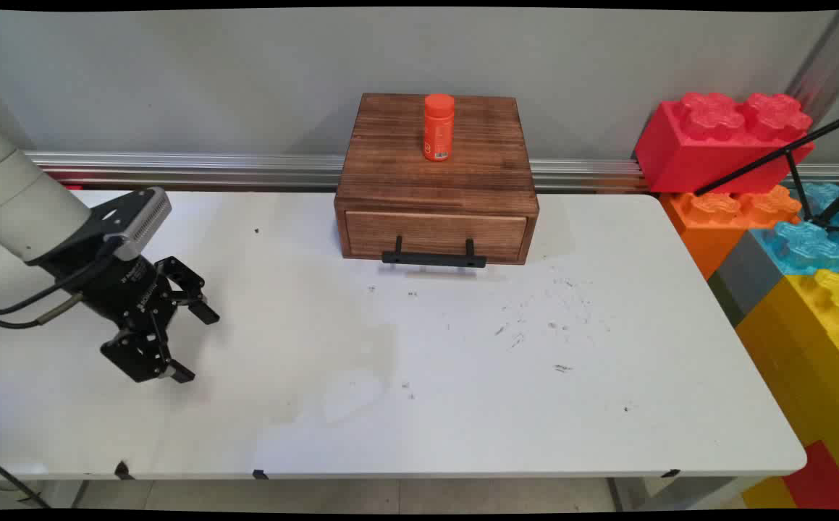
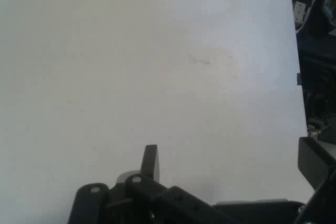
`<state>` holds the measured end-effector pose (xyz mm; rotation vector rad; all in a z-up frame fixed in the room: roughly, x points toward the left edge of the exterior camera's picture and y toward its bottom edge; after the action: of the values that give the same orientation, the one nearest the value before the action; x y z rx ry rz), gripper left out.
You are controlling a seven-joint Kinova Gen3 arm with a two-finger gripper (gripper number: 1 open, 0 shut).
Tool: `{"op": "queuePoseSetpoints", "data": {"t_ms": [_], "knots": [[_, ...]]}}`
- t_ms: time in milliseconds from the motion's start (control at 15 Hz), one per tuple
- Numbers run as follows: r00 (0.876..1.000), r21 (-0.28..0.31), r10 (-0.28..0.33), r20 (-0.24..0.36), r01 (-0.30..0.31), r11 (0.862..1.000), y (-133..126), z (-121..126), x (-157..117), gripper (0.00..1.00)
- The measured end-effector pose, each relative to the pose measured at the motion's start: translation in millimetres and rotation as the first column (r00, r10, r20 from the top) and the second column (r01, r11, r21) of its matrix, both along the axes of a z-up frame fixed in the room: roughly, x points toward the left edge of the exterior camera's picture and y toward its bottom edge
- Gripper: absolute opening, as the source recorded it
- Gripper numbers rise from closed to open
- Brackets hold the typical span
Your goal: Open the drawer
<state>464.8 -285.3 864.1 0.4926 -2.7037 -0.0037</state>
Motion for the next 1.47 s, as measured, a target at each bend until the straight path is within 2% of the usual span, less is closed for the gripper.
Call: {"op": "queuePoseSetpoints", "data": {"t_ms": [533,800,1133,1467], "knots": [[0.999,0.031,0.023,-0.034,-0.022,0.999,-3,0,-3,1.0],[0.997,0.024,0.031,-0.071,-0.03,0.999,-6,10,-7,1.0],[0.99,-0.025,0.047,-0.136,-0.051,0.998,-23,44,-17,1.0],[0.981,-0.092,0.062,-0.183,-0.08,0.993,-63,87,-32,1.0]]}}
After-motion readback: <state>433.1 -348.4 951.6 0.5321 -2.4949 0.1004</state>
